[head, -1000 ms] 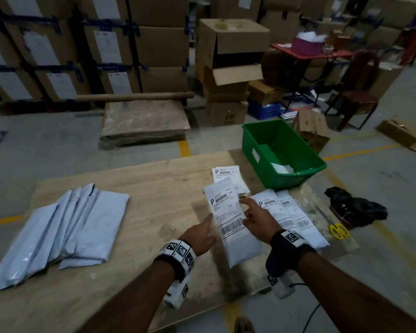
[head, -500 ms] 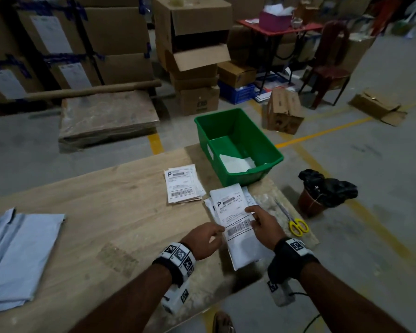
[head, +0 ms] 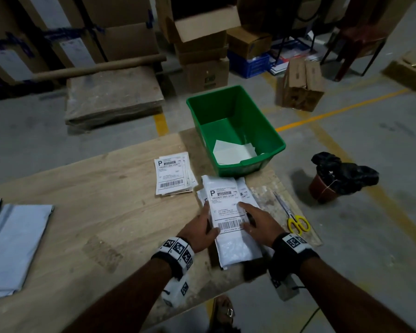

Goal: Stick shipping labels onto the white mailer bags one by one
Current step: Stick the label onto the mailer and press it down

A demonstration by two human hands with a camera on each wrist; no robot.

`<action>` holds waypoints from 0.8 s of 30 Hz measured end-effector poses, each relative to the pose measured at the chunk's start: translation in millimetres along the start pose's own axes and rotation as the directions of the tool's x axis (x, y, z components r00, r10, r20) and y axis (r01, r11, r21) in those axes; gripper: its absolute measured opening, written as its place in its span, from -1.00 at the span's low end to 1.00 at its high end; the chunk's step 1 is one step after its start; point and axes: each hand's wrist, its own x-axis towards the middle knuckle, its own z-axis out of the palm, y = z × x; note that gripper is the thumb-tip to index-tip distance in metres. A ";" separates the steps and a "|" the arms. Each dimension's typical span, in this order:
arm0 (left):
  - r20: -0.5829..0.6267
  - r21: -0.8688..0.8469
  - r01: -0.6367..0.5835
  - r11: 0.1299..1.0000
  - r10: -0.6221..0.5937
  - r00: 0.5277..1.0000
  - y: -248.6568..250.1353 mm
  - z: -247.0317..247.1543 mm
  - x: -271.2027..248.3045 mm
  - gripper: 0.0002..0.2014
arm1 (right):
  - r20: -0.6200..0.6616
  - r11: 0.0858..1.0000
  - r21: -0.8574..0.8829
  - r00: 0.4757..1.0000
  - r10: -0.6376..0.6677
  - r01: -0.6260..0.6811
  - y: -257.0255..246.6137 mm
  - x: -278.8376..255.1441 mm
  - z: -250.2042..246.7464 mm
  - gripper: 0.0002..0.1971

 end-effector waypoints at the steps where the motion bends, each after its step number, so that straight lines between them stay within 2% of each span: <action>1: -0.002 -0.004 0.024 1.000 -0.024 1.000 -0.3 1.5 1.7 -0.10 | -0.015 1.000 0.010 1.000 -0.007 0.007 1.7 0.6 0.1 -0.39; 3: -0.007 -0.001 0.070 0.998 -0.070 0.997 -2.2 3.9 4.5 -0.05 | -0.066 0.999 -0.036 0.997 -0.028 0.026 6.3 3.7 -1.3 -0.40; 6: -0.003 0.043 0.053 0.998 -0.053 0.999 -0.6 2.5 6.2 -0.10 | -0.094 0.989 -0.148 0.995 -0.024 0.009 10.8 7.2 -5.3 -0.39; 9: -0.001 0.180 0.063 0.982 -0.064 0.998 -1.0 -0.7 8.5 -0.21 | -0.078 0.994 -0.111 0.997 -0.023 0.014 14.2 12.1 -4.8 -0.33; 11: -0.012 0.175 0.088 0.981 -0.087 0.996 -4.5 -0.6 9.3 -0.24 | -0.081 0.994 -0.106 0.996 -0.030 0.021 16.4 15.9 -1.6 -0.29; 15: -0.040 0.125 0.139 0.982 -0.135 0.990 -11.4 -1.6 9.0 -0.31 | -0.103 0.982 -0.174 0.990 -0.093 0.074 9.0 14.8 4.9 -0.36; 20: -0.103 0.132 0.201 0.971 -0.188 0.977 -13.5 -4.4 5.2 -0.38 | -0.055 0.983 -0.130 0.989 -0.135 0.127 -7.3 14.9 11.8 -0.34; 24: -0.095 0.188 0.206 0.960 -0.191 0.977 -16.7 -4.8 -1.0 -0.27 | 0.019 0.988 -0.103 0.993 -0.112 0.114 -11.1 16.4 16.7 -0.36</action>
